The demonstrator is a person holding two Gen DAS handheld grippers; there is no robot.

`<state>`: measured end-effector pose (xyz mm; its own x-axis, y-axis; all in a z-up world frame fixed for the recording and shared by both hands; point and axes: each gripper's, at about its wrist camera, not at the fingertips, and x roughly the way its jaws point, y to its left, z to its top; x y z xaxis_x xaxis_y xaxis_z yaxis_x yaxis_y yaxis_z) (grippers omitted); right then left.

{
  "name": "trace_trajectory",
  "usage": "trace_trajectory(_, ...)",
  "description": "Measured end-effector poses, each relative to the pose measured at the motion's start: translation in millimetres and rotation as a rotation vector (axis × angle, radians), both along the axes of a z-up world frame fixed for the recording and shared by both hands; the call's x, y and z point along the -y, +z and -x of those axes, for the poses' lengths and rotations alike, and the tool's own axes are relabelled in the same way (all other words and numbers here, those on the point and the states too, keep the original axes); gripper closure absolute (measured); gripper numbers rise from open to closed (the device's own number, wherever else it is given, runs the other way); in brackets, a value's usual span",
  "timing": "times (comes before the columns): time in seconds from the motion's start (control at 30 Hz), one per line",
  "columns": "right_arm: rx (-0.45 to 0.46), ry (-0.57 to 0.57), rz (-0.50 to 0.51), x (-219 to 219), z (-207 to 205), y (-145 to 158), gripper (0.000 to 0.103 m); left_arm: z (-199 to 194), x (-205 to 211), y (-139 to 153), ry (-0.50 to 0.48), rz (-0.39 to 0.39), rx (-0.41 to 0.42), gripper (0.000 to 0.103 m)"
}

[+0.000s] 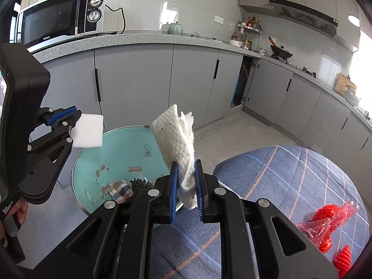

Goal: Collect trash
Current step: 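Carry the sponge and mesh net over the teal wastebasket and open both tools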

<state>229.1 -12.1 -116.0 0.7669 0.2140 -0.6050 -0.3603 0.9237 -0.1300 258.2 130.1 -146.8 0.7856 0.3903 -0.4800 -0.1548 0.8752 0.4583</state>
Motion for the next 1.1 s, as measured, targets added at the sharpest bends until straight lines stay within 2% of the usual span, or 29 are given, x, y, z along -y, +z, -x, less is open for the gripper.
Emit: trace_trajectory(1.1, -0.023, 0.043, 0.015, -10.6, -7.5, -13.2, 0.088, 0.3, 5.6, -3.5, -0.031, 0.012, -0.022, 0.094)
